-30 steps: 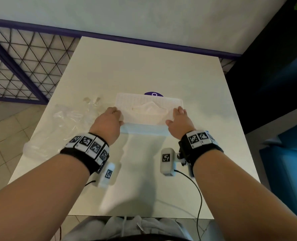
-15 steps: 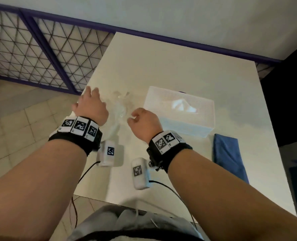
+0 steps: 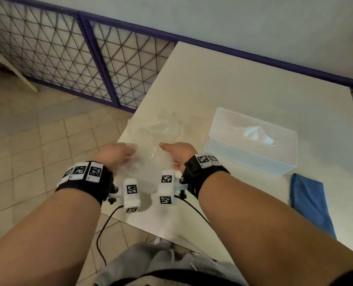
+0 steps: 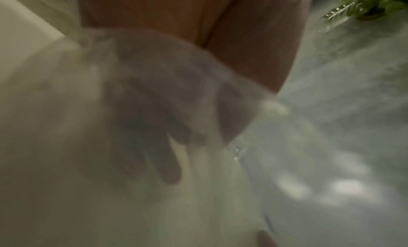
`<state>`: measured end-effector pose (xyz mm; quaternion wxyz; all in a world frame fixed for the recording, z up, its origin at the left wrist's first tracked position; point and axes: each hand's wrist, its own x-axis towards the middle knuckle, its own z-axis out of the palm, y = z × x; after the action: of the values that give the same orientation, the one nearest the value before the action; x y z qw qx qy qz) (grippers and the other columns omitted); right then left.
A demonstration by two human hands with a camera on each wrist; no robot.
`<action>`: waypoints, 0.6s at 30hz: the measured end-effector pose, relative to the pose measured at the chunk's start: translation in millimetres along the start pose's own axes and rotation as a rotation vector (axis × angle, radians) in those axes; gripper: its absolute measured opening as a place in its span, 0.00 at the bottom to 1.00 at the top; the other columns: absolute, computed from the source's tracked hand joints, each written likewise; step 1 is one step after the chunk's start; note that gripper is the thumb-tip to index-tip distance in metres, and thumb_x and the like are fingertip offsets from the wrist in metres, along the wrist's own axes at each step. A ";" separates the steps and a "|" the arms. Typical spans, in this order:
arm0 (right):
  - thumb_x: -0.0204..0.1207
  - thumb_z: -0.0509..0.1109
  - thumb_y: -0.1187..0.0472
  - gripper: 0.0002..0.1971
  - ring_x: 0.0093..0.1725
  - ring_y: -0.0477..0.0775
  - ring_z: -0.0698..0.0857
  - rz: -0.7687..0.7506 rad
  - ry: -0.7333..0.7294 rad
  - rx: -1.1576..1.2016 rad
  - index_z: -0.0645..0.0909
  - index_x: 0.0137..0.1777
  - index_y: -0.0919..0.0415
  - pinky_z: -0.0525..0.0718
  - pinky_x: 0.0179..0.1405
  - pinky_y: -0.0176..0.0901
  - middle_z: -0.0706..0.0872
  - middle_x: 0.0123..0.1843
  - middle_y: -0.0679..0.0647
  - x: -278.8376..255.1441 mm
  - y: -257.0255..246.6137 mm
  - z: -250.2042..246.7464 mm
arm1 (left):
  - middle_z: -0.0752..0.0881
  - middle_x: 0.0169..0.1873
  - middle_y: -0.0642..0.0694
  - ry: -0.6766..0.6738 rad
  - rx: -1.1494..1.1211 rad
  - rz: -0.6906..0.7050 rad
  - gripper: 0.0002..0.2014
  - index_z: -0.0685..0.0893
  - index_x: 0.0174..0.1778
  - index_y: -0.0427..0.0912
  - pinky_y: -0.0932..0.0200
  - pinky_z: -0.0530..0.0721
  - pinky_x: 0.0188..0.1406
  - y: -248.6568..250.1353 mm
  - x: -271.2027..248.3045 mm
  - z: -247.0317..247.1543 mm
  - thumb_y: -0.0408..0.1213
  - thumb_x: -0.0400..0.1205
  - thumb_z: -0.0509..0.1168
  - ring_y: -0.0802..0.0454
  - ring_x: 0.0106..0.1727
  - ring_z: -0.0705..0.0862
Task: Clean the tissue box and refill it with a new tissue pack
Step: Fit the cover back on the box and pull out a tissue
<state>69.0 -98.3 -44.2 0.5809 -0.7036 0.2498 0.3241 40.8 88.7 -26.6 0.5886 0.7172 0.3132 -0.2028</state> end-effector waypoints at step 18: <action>0.79 0.58 0.78 0.22 0.33 0.53 0.90 -0.373 -0.034 0.606 0.89 0.50 0.54 0.90 0.34 0.43 0.92 0.40 0.57 -115.2 41.9 -182.7 | 0.85 0.31 0.44 -0.556 -0.246 0.173 0.18 0.87 0.43 0.51 0.56 0.71 0.32 35.1 -51.5 132.0 0.23 0.81 0.58 0.53 0.32 0.88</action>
<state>-7.8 -288.5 35.3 0.8165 -0.5273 0.1922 0.1354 38.1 -54.3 2.9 0.7493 0.5815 0.1001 -0.3007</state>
